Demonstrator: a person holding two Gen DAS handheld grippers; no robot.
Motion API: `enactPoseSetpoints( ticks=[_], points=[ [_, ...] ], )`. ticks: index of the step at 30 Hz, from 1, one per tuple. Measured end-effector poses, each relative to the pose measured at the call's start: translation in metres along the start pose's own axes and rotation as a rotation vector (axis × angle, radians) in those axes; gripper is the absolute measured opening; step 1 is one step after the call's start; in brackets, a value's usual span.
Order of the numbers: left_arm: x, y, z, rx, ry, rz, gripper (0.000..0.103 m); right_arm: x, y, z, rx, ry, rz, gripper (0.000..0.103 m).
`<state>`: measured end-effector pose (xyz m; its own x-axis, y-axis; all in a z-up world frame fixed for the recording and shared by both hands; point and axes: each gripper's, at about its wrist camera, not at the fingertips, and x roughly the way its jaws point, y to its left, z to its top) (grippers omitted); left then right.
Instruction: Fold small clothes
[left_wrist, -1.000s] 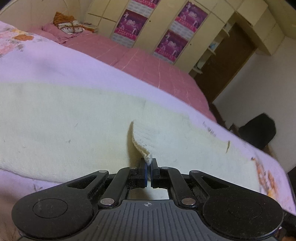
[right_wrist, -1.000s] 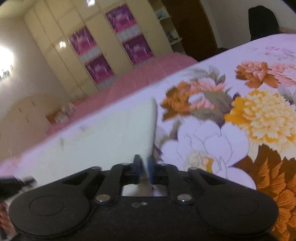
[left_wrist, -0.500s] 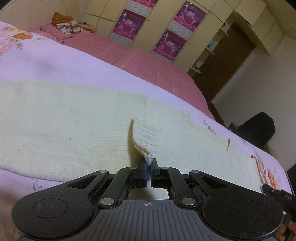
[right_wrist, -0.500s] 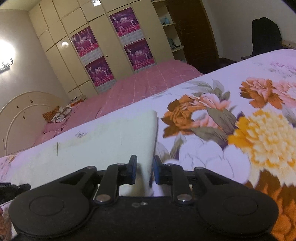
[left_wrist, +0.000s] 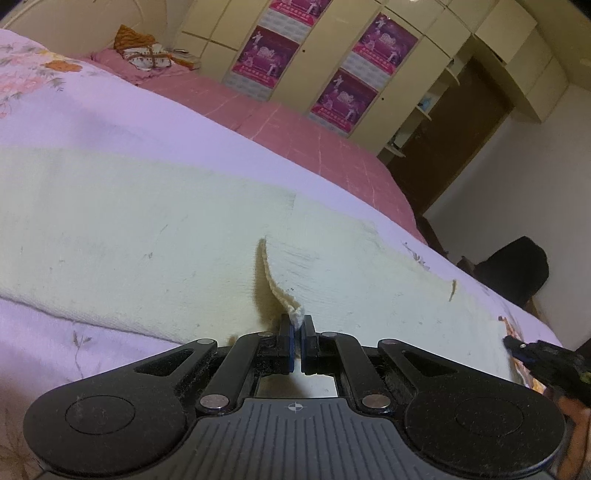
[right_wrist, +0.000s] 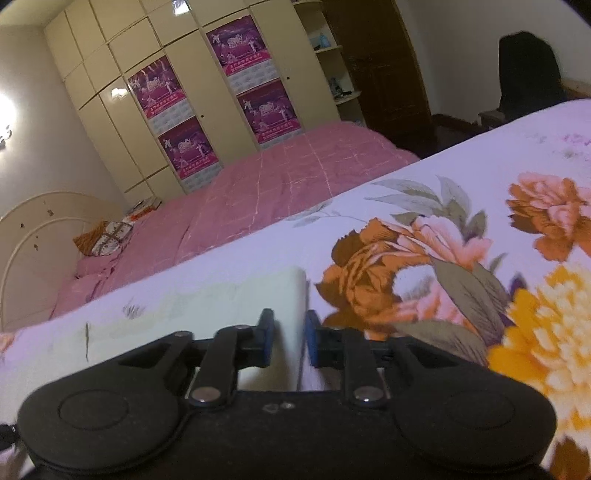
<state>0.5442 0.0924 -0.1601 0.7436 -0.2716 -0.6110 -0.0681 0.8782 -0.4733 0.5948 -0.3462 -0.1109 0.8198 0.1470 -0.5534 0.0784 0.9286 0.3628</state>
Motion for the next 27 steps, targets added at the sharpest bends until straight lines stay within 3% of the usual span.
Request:
enactPoseSetpoints(
  ticks=[2, 5, 7, 16, 22, 27],
  points=[
    [0.0, 0.003, -0.001, -0.012, 0.0, -0.002, 0.003, 0.016, -0.002, 0.003, -0.022, 0.045, -0.053, 0.008],
    [0.002, 0.005, -0.001, -0.024, 0.002, -0.011, 0.003, 0.018, -0.003, 0.005, -0.031, 0.048, -0.053, 0.007],
    [0.002, 0.006, -0.001, -0.032, 0.001, -0.019, 0.003, 0.008, 0.001, 0.004, -0.038, 0.031, -0.057, 0.015],
    [0.002, 0.015, -0.008, -0.08, -0.017, -0.029, 0.004, -0.046, 0.028, -0.037, -0.145, -0.012, 0.021, 0.022],
    [-0.018, 0.027, -0.007, -0.117, -0.073, 0.075, 0.005, -0.051, 0.035, -0.049, -0.241, 0.018, -0.056, 0.021],
    [-0.057, 0.072, -0.01, -0.168, -0.118, 0.173, 0.005, -0.072, 0.03, -0.046, -0.21, -0.003, -0.026, 0.025]
  ],
)
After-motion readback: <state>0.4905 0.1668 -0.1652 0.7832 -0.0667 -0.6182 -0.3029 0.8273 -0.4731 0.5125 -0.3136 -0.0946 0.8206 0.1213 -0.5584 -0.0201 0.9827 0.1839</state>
